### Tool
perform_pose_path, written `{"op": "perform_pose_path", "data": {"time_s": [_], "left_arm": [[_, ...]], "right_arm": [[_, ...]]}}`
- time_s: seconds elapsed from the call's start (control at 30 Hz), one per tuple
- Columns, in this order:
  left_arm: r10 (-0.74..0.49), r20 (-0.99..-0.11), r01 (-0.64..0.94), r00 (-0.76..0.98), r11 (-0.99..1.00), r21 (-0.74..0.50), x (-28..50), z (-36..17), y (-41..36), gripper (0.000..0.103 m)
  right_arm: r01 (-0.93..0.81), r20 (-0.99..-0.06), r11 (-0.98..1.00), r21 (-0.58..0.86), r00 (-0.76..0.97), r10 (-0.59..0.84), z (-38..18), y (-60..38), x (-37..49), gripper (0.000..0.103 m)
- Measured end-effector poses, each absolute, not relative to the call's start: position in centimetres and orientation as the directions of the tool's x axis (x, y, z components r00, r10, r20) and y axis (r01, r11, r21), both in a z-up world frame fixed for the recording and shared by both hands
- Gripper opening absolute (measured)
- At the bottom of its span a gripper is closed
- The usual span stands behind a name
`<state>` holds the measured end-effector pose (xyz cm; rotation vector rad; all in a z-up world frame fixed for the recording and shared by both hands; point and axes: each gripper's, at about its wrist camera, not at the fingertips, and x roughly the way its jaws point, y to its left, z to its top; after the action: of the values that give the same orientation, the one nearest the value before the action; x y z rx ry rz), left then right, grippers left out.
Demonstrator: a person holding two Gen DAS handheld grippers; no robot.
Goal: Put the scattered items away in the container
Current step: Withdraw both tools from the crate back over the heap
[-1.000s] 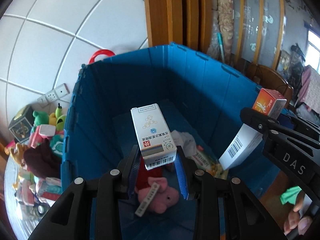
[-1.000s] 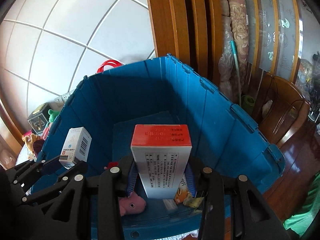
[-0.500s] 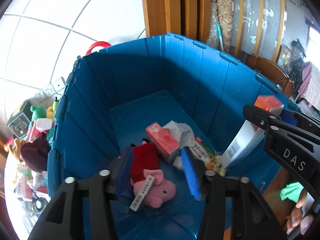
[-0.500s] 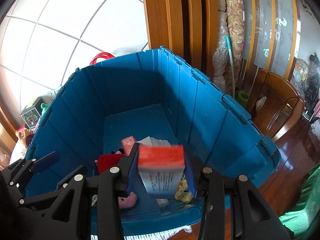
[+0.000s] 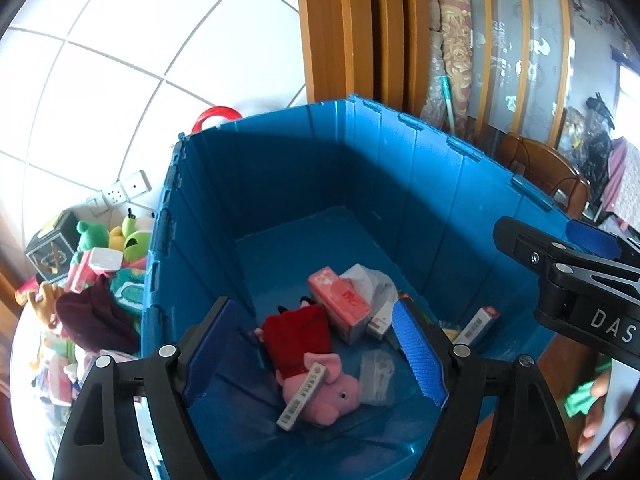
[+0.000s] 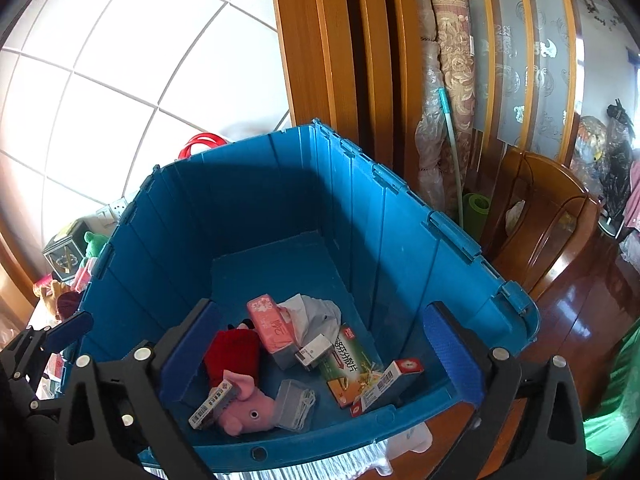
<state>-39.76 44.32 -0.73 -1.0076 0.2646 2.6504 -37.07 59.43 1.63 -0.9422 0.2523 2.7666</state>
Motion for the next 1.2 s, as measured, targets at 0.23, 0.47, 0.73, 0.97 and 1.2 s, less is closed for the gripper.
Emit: {"op": "perform_pose_path", "data": {"time_s": [0.23, 0.47, 0.73, 0.97, 1.2], "left_arm": [[0.189, -0.628, -0.299, -0.755, -0.952, 0.072, -39.3, 1.2, 41.9, 0.086], [0.178, -0.618, -0.267, -0.766, -0.962, 0.054, -39.6, 2.1, 38.7, 0.086], [0.132, -0.594, -0.186, -0.794, -0.982, 0.030, -39.4, 2.3, 31.5, 0.086], [0.045, -0.595, -0.067, -0.803, -0.998, 0.014, -39.2, 1.0, 21.1, 0.086], [-0.044, -0.636, 0.041, -0.770, -0.999, 0.020, -38.5, -2.0, 9.1, 0.086]], "right_arm": [[-0.228, -0.586, -0.969, 0.099, -0.800, 0.129, 2.9, 57.6, -36.5, 0.103], [-0.200, -0.564, -0.975, 0.098, -0.819, 0.111, 3.9, 54.9, -36.2, 0.103], [-0.130, -0.529, -0.987, 0.090, -0.846, 0.063, 5.1, 48.2, -36.5, 0.103], [-0.018, -0.511, -0.997, 0.081, -0.859, -0.026, 5.3, 38.4, -37.5, 0.103], [0.095, -0.550, -0.990, 0.105, -0.824, -0.138, 2.6, 26.9, -38.3, 0.103]]}}
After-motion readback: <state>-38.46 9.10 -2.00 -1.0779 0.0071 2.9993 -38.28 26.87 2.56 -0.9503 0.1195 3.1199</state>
